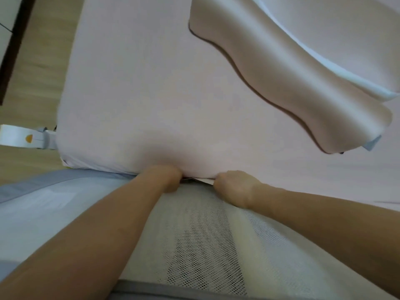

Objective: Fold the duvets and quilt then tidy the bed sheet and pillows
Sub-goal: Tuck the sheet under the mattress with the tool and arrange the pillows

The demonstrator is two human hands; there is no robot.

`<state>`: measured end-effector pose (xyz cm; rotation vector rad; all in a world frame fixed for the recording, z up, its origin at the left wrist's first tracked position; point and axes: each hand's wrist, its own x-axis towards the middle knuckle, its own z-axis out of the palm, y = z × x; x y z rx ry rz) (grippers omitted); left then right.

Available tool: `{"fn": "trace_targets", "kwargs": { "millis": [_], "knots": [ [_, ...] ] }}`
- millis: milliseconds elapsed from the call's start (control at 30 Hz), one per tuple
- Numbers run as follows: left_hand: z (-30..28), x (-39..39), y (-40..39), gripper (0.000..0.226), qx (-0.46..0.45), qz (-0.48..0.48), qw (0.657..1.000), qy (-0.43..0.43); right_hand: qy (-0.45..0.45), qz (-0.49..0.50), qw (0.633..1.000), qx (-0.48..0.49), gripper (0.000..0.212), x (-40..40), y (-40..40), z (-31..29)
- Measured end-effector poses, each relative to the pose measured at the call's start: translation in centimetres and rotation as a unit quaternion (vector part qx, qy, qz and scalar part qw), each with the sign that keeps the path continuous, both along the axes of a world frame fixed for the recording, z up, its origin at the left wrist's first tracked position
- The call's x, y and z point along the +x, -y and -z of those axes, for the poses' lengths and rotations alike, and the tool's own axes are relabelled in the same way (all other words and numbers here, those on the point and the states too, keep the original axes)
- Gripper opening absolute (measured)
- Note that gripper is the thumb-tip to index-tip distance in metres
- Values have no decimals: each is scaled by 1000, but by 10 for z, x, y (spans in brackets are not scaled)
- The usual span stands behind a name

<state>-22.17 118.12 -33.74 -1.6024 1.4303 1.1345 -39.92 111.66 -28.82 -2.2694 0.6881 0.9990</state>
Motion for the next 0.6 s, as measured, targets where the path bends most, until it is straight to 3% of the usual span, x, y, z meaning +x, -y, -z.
{"fn": "trace_targets", "kwargs": {
  "millis": [133,233,600],
  "knots": [
    [-9,18,4,33,6,3,1000,19,55,-32,998,-16,33,55,-26,22],
    [-7,23,2,34,8,4,1000,13,48,-38,998,-2,35,78,-35,39],
    [-19,4,24,34,29,42,999,18,6,-13,1000,-15,36,60,-23,29]
  ]
}}
